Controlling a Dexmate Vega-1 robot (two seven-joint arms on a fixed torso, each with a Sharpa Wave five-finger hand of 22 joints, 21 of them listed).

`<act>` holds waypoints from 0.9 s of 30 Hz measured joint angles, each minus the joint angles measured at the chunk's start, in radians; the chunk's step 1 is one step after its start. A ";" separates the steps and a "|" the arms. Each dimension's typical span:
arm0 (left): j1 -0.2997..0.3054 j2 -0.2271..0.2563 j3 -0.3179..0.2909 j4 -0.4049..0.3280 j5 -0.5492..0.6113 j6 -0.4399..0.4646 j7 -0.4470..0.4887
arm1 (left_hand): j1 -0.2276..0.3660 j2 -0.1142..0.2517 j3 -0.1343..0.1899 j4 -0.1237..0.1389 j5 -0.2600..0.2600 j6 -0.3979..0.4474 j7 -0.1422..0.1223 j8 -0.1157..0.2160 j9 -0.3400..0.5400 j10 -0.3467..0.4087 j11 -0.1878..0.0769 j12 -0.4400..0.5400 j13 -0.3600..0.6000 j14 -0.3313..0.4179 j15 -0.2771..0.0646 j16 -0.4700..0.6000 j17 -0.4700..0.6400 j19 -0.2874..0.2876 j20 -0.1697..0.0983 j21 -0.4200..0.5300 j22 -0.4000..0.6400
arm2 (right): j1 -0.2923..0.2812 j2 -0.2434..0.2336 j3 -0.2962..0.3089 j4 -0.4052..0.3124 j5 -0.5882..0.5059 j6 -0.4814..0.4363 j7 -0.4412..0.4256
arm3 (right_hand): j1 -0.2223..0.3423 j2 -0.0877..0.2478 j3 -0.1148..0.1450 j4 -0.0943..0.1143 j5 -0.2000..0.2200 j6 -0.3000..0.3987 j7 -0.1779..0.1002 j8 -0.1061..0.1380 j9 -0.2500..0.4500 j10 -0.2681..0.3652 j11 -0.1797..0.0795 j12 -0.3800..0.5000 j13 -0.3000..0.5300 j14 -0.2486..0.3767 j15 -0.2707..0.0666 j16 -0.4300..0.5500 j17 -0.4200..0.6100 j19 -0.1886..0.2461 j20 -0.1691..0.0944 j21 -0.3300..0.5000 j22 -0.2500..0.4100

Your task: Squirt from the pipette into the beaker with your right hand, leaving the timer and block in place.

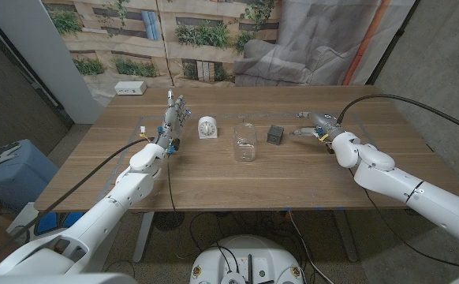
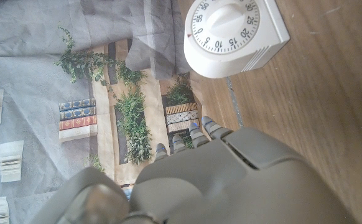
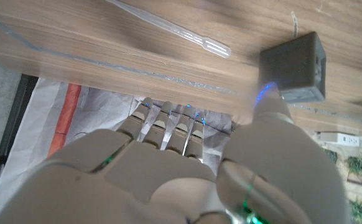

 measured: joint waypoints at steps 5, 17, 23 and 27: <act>0.000 0.000 0.000 0.000 0.000 0.000 0.000 | 0.000 0.000 0.000 0.000 0.000 0.000 0.000 0.000 0.000 0.000 0.000 0.000 0.000 0.000 0.000 0.000 0.000 0.000 0.000 0.000 0.000 | -0.032 0.005 0.046 0.012 0.169 0.141 -0.089 | -0.027 0.006 0.000 0.006 0.000 -0.012 0.012 0.000 0.000 -0.027 0.009 0.000 -0.010 -0.014 -0.010 -0.008 -0.005 0.023 -0.036 0.010 0.000; 0.000 0.000 0.000 0.000 0.000 0.000 0.000 | 0.000 0.000 0.000 0.000 0.000 0.000 0.000 0.000 0.000 0.000 0.000 0.000 0.000 0.000 0.000 0.000 0.000 0.000 0.000 0.000 0.000 | -0.087 0.060 0.134 0.063 0.334 0.288 -0.182 | -0.078 0.022 -0.012 0.027 -0.012 -0.051 0.011 -0.004 -0.005 -0.069 0.023 0.000 -0.032 -0.051 -0.005 -0.030 -0.018 0.053 -0.066 0.012 0.000; 0.000 0.000 0.000 0.000 0.000 0.000 0.000 | 0.000 0.000 0.000 0.000 0.000 0.000 0.000 0.000 0.000 0.000 0.000 0.000 0.000 0.000 0.000 0.000 0.000 0.000 0.000 0.000 0.000 | -0.104 0.091 0.166 0.081 0.425 0.343 -0.213 | -0.123 0.029 -0.019 0.039 -0.012 -0.085 0.017 -0.011 -0.006 -0.102 0.037 0.000 -0.044 -0.068 0.000 -0.038 -0.027 0.060 -0.073 0.012 0.000; 0.000 0.000 0.000 0.000 0.000 0.000 0.000 | 0.000 0.000 0.000 0.000 0.000 0.000 0.000 0.000 0.000 0.000 0.000 0.000 0.000 0.000 0.000 0.000 0.000 0.000 0.000 0.000 0.000 | -0.116 0.116 0.190 0.101 0.493 0.391 -0.223 | -0.155 0.039 -0.026 0.049 -0.012 -0.122 0.024 -0.012 -0.009 -0.139 0.043 -0.004 -0.056 -0.084 0.009 -0.050 -0.033 0.043 -0.067 0.004 0.000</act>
